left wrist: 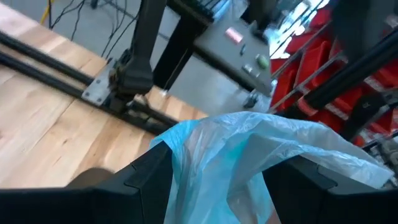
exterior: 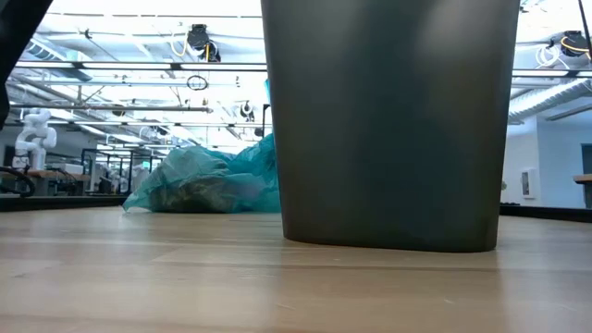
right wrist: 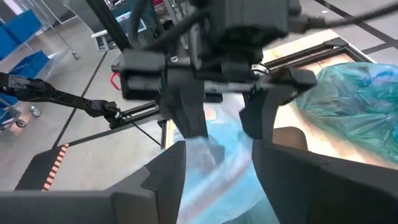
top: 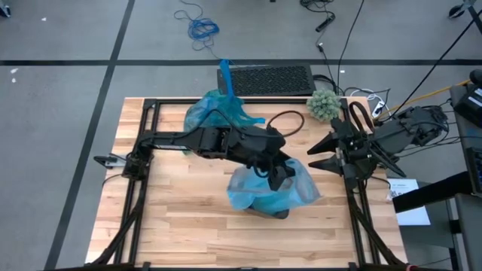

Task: Place trash/remove bag and relplace
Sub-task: Insert the new trash bag into the trash bin

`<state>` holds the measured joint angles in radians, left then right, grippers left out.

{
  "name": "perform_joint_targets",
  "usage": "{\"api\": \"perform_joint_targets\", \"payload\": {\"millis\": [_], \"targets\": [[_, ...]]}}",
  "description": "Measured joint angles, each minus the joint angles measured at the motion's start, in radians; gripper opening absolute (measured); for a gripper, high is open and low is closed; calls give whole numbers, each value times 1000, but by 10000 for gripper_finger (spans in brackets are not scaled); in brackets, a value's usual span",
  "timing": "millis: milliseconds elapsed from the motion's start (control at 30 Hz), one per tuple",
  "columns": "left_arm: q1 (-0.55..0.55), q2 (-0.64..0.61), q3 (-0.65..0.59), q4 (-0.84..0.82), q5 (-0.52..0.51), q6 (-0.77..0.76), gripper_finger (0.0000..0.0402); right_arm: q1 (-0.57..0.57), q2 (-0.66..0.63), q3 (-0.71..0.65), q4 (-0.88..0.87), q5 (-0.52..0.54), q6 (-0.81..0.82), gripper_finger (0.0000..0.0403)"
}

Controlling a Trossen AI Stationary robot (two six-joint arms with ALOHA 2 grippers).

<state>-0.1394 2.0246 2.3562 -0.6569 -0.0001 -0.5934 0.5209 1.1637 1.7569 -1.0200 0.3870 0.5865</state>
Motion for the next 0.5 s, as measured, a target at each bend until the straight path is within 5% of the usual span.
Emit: {"api": "perform_joint_targets", "payload": {"millis": [500], "targets": [[1,-22,-1,214,27,-3,228,0,-1,0,8,-53,4,234]]}}
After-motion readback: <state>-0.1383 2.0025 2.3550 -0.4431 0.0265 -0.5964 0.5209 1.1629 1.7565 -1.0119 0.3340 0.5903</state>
